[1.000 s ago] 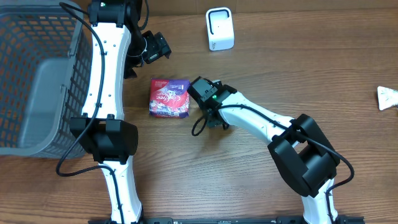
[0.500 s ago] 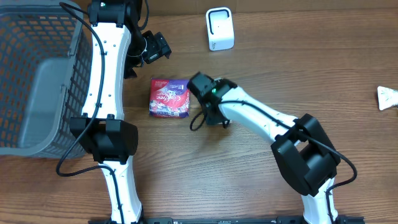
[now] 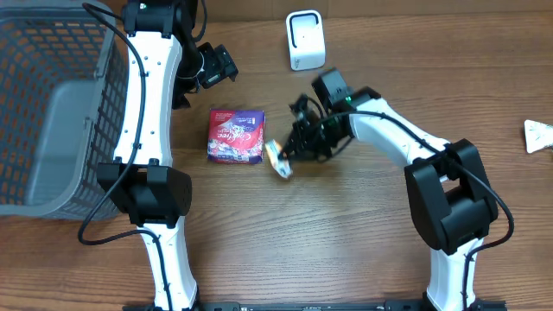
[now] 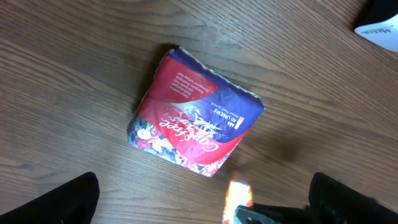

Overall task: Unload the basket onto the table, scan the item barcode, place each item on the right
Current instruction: 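Grasp the orange box again with the right gripper, then lift the orange box up to the white scanner with the right gripper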

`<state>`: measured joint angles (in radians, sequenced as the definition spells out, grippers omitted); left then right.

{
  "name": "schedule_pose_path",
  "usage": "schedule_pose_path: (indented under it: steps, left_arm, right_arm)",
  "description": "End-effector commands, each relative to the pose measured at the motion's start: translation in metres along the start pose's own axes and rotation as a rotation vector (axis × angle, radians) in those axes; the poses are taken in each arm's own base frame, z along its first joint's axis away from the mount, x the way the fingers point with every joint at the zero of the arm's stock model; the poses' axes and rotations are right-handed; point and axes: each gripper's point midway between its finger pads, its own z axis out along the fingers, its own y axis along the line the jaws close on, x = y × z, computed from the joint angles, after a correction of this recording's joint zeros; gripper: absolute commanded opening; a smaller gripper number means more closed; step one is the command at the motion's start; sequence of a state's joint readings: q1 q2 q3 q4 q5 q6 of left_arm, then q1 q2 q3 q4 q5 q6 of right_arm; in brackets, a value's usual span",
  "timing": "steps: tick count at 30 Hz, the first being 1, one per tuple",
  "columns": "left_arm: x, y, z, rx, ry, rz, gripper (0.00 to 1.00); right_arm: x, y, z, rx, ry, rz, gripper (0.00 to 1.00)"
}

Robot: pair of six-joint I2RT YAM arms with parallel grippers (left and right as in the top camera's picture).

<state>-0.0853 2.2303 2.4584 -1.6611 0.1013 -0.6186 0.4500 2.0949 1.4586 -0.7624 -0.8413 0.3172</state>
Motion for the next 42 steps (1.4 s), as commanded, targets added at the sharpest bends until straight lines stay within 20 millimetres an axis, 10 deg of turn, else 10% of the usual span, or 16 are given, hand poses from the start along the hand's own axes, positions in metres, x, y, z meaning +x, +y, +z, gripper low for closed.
schedule_pose_path:
  steps: [1,10,18,29,42]
  left_arm:
    - [0.001,0.0,0.004,-0.006,0.009,0.015,1.0]
    - [0.001,0.0,0.004,-0.007,0.009,0.014,1.0]
    - [0.001,0.0,0.004,-0.007,0.009,0.014,1.0]
    - [0.001,0.0,0.004,-0.006,0.009,0.015,1.0]
    - [0.001,0.0,0.004,-0.007,0.009,0.014,1.0]
  right_arm:
    - [0.01,-0.019,-0.003,-0.074,0.015,0.137,0.04]
    - [-0.007,-0.136,-0.071,0.256,-0.166,0.378,0.34]
    - [-0.019,-0.11,-0.122,0.33,-0.131,0.211,0.38]
    - [-0.009,-0.067,-0.055,0.389,-0.043,-0.015,0.61]
    - [0.007,-0.08,-0.025,0.343,-0.022,0.03,0.46]
